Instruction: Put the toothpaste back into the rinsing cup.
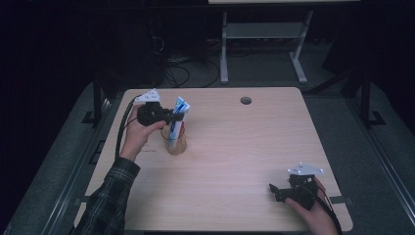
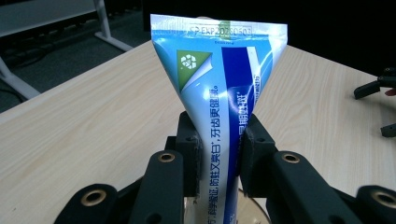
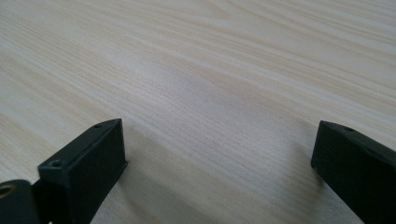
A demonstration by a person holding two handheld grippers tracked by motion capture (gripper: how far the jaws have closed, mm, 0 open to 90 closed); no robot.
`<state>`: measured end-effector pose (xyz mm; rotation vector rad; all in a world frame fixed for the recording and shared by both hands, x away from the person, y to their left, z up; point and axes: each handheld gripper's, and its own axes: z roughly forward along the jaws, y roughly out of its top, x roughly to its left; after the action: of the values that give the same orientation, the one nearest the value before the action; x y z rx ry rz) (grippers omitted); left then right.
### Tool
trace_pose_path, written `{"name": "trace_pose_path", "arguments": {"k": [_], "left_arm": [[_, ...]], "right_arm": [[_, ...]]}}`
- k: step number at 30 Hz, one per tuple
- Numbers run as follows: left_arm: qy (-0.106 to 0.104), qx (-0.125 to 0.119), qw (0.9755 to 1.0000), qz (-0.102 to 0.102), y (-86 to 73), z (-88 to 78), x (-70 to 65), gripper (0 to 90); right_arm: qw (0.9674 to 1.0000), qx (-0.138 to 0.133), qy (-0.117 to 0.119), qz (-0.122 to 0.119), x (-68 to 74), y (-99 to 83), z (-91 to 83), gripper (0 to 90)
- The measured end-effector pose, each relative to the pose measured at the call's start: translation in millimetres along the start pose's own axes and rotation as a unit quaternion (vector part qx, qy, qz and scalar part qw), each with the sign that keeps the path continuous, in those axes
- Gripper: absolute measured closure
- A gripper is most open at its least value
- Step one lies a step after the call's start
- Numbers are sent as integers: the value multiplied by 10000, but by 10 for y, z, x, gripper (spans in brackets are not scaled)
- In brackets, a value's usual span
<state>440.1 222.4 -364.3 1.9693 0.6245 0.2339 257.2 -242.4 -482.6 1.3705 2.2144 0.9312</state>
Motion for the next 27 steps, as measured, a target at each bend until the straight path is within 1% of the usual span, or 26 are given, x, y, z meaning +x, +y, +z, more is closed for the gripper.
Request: {"name": "trace_pose_path", "arguments": {"k": [2,6,10,12,13,14,15,16,17,20,23,25,26,27], "left_arm": [[19,56,10000,-11,-20,0,8,724],[19,14,10000,-56,-45,-10,24,720],[64,3,10000,-3,-42,-16,14,706],[106,-34,9999,23,-31,-27,4,667],[124,-42,9999,40,-26,-33,1,667],[182,-42,9998,47,-18,-43,-3,646],[261,-37,9996,36,-13,-57,-5,593],[261,-37,9996,36,-13,-57,-5,570],[332,-18,9994,17,-10,-69,-4,570],[452,42,9990,-6,-6,-104,-3,494],[586,75,9982,-46,2,-157,-11,438],[642,64,9979,-84,3,-196,-18,399],[655,70,9978,-99,4,-212,-22,399],[664,110,9977,-128,3,-238,-30,381]], "right_arm": [[10000,-2,0,-5,-1,0,0,25],[10000,-2,1,-5,-1,0,0,25],[10000,-3,0,-8,-1,0,0,25],[10000,-3,0,-6,-1,0,1,25],[10000,-3,0,-6,-1,0,1,25],[10000,-2,0,-5,0,0,0,26],[10000,-3,0,-5,-1,0,0,25],[10000,-3,0,-5,-1,0,0,25],[10000,-3,0,-4,-1,0,0,25],[10000,0,-1,-2,0,0,0,25],[10000,-2,0,-5,-1,0,0,25],[10000,-3,-1,-6,-1,0,0,25],[10000,-3,-1,-6,-1,0,0,25],[10000,0,-2,-2,0,0,0,25]]}}
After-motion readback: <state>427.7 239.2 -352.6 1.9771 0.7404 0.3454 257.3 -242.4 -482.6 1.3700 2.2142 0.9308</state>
